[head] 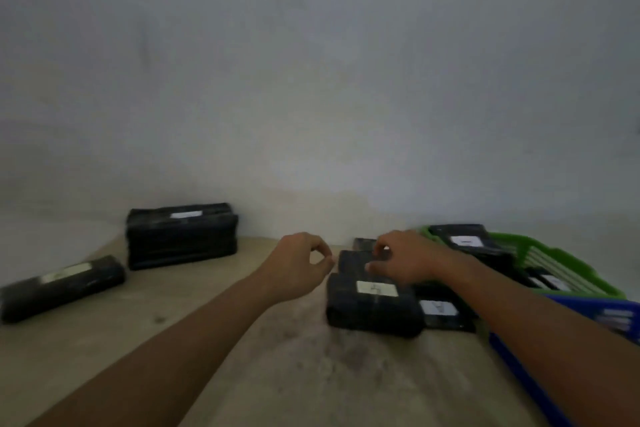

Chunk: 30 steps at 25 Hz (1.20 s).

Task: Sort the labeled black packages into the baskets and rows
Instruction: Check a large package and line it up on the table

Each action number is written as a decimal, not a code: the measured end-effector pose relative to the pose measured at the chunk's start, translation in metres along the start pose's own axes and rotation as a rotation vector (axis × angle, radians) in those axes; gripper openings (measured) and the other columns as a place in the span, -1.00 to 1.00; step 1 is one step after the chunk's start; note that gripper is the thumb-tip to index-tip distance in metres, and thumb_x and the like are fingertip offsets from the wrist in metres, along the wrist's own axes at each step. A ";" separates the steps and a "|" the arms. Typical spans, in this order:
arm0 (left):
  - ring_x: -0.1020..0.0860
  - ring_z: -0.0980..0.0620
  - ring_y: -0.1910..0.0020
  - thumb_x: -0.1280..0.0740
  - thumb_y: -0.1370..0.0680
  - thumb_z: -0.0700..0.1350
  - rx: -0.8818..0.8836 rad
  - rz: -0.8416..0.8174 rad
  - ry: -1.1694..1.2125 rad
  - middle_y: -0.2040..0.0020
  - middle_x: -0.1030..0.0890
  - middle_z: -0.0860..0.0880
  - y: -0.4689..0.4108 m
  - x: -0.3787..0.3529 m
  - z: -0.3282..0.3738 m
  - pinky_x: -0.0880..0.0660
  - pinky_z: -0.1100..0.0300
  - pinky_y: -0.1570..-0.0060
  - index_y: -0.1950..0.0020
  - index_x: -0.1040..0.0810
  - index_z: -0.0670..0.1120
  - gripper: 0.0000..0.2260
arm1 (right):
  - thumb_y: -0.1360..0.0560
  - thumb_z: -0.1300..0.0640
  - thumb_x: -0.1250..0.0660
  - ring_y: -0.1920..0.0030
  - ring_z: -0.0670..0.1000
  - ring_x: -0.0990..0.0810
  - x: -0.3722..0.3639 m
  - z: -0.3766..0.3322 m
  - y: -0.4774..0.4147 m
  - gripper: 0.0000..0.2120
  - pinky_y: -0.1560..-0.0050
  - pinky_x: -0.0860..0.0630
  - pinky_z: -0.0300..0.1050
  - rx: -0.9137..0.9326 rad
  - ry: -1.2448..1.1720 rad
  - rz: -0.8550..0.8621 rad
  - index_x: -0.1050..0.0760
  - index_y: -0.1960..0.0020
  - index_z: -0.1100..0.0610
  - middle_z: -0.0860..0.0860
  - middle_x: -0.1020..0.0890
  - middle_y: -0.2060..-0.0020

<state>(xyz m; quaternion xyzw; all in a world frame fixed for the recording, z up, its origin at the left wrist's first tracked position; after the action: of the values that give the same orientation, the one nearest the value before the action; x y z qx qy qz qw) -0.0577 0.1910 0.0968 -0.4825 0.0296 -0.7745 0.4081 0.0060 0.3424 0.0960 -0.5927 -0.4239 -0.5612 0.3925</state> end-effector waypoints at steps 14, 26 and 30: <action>-0.37 -0.17 -0.28 -0.36 -0.53 0.02 0.897 0.569 -0.191 -0.34 -0.37 -0.17 0.200 0.203 -0.348 -0.37 -0.12 -0.26 -0.33 -0.39 -0.10 -0.57 | -0.49 -0.14 -0.38 0.02 -0.09 -0.55 -0.137 -0.332 -0.106 -0.49 0.03 -0.49 -0.21 0.330 -0.513 -0.216 -0.42 -0.35 0.06 -0.02 -0.52 -0.22; -0.49 -0.09 -0.20 -0.21 -0.59 0.14 1.048 0.522 0.011 -0.20 -0.57 -0.11 0.197 0.189 -0.405 -0.29 -0.02 -0.25 -0.29 -0.49 -0.11 -0.58 | -0.54 -0.26 -0.23 -0.43 0.14 -0.36 -0.192 -0.401 -0.189 -0.26 -0.38 -0.36 0.02 0.064 -1.046 -0.273 -0.15 -0.55 0.14 0.11 -0.34 -0.48; -0.54 0.08 0.03 -0.27 -0.59 -0.09 0.789 0.664 0.396 -0.13 -0.58 -0.11 0.179 0.184 -0.342 -0.45 0.29 0.16 -0.27 -0.41 -0.11 -0.73 | -0.57 -0.23 -0.20 -0.14 0.04 -0.58 -0.173 -0.363 -0.157 -0.47 0.00 -0.52 -0.11 0.074 -1.229 -0.247 -0.42 -0.37 0.11 0.08 -0.58 -0.23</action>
<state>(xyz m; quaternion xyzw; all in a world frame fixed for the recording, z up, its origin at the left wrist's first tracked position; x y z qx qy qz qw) -0.2507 -0.1688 -0.0309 -0.1027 -0.0363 -0.6326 0.7668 -0.2645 0.0424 -0.0560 -0.7398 -0.6567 -0.1438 0.0297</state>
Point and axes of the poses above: each hand's wrist, its own y-axis away from the middle knuckle, its own x-axis out of the back of the hand, z = x × y, the point moved 10 cm from there along -y, towards the middle knuckle
